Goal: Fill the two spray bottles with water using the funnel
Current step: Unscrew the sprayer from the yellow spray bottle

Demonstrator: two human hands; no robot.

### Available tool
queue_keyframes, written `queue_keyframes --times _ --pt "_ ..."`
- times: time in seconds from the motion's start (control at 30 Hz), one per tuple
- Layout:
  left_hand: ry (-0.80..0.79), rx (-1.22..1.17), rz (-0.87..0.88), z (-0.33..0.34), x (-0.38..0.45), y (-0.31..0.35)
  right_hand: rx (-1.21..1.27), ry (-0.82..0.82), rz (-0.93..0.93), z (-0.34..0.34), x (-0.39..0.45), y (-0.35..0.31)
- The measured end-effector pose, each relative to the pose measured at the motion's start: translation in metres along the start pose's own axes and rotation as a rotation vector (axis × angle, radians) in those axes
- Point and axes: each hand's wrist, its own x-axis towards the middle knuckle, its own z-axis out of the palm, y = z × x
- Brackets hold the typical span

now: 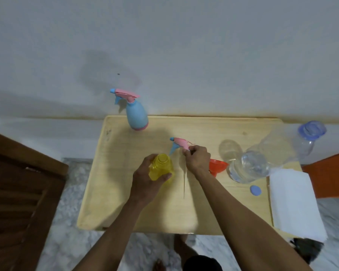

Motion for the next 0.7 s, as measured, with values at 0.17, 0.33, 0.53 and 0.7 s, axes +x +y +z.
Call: queue_keyframes --times 0.17,0.33,0.53,0.7 --pt "0.014 0.019 -0.018 0.004 0.002 -0.006 -0.048 -0.050 0.036 0.011 0.012 0.003" --pt "0.005 0.051 -0.010 0.004 0.003 -0.009 -0.070 -0.062 0.081 0.019 0.016 0.001" --pt "-0.005 0.093 0.001 0.004 0.001 -0.012 -0.093 -0.060 0.039 0.021 0.015 0.002" --pt "0.006 0.079 -0.002 0.003 0.001 -0.013 -0.098 0.004 -0.119 0.005 -0.001 -0.005"
